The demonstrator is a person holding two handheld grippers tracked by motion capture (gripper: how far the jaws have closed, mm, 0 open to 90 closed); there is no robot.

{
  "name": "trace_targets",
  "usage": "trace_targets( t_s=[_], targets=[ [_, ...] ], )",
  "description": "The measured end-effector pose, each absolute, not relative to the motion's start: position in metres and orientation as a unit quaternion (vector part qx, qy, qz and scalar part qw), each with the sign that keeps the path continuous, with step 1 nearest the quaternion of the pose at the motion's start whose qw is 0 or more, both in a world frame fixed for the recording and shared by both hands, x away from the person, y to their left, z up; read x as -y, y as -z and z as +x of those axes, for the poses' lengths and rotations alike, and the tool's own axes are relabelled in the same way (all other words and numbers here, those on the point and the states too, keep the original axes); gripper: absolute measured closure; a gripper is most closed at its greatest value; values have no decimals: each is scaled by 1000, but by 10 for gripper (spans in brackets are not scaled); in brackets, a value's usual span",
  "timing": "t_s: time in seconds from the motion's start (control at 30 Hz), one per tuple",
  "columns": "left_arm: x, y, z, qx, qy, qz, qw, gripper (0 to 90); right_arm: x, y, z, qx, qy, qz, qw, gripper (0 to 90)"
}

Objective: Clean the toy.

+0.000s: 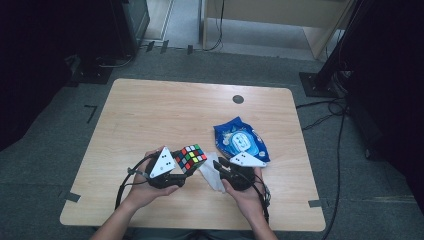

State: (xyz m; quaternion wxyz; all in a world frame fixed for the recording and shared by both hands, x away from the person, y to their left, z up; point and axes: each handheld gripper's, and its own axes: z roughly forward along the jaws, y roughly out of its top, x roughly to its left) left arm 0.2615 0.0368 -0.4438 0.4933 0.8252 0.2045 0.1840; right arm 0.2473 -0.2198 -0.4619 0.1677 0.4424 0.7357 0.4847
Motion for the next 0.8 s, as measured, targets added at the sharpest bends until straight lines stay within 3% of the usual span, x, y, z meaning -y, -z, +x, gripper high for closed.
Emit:
trace_targets(
  t_s=[0.43, 0.8],
  targets=[
    [-24, 450, 256, -186, -163, 834, 494, 340, 226, 462, 250, -691, -556, 449, 103, 824],
    [-25, 452, 257, -178, -144, 840, 492, 340, 222, 456, 243, -698, -560, 431, 120, 900]
  ],
)
